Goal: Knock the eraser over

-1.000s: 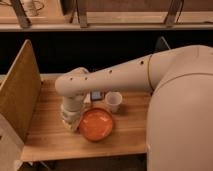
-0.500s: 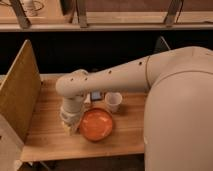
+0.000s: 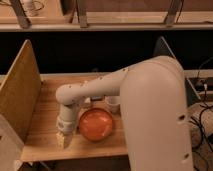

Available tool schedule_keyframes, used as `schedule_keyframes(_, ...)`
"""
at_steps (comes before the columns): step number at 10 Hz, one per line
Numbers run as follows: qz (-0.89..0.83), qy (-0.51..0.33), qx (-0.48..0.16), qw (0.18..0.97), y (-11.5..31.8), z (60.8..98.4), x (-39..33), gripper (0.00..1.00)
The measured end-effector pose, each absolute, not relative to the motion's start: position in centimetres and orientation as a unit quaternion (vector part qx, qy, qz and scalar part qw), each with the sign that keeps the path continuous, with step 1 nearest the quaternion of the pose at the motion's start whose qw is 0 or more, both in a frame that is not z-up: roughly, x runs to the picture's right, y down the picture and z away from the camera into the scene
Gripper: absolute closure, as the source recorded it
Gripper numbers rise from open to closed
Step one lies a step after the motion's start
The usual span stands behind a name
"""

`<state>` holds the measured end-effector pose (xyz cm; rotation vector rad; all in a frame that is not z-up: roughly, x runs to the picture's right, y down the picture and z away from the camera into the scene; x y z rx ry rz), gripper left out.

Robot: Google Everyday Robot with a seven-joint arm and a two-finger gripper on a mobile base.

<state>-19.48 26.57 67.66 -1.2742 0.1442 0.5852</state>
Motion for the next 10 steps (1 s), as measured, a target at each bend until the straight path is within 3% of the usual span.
schedule_keyframes(3,0.26,0.078,-0.577,0.77,26.6,72.1,-18.9,1.0)
schedule_keyframes(10,0.259,0.111,-0.476,0.833,19.9,78.6,-15.2,1.0)
